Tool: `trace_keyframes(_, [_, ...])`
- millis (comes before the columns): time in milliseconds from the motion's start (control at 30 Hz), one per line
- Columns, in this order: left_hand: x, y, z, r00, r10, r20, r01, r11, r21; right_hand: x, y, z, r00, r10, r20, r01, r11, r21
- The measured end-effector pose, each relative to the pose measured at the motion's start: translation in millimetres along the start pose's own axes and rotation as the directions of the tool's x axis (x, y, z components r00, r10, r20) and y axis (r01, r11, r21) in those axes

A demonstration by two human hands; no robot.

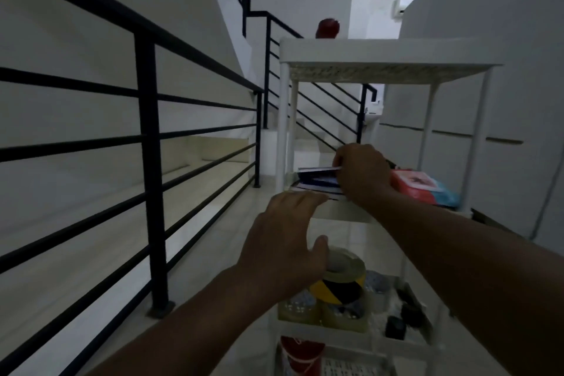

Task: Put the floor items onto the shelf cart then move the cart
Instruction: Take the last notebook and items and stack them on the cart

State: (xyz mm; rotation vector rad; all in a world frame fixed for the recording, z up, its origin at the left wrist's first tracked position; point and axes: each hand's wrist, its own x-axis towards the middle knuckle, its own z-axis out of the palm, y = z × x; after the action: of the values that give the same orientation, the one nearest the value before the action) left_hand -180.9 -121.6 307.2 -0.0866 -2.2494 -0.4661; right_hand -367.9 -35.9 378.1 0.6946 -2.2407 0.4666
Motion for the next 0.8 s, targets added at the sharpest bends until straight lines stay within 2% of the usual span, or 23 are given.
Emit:
trace_keyframes(100, [-2, -4, 3, 1.000, -0.028, 0.002, 0.028, 1.000, -0.009, 12, 8, 20, 0.961, -0.004, 0.276, 0.006, 1.000, -0.009])
trace_keyframes(167, [-5, -3, 6, 0.999, -0.029, 0.021, 0.029, 1.000, -0.006, 11, 11, 20, 0.941, -0.026, 0.337, 0.012, 0.999, 0.043])
trace_keyframes(233, [-9, 0, 6, 0.998, -0.029, 0.047, 0.029, 1.000, -0.011, 2, 10, 6, 0.952, -0.050, 0.303, 0.020, 0.995, 0.099])
trace_keyframes(333, [-14, 5, 5, 0.998, -0.028, 0.050, 0.029, 0.999, -0.015, -21, 9, -26, 0.983, -0.088, 0.161, 0.059, 0.983, 0.176])
trace_keyframes(500, [-36, 27, -3, 0.999, -0.041, -0.028, 0.039, 0.996, -0.074, -92, 16, -84, 0.989, -0.128, -0.072, 0.143, 0.953, 0.268])
trace_keyframes(633, [-64, 47, -7, 0.997, -0.082, -0.001, 0.081, 0.991, -0.110, -166, 30, -115, 0.993, -0.111, -0.032, 0.115, 0.910, 0.398])
trace_keyframes(800, [-132, 81, 7, 0.981, -0.134, 0.143, 0.157, 0.974, -0.164, -265, 47, -121, 0.990, -0.052, 0.129, -0.002, 0.922, 0.387])
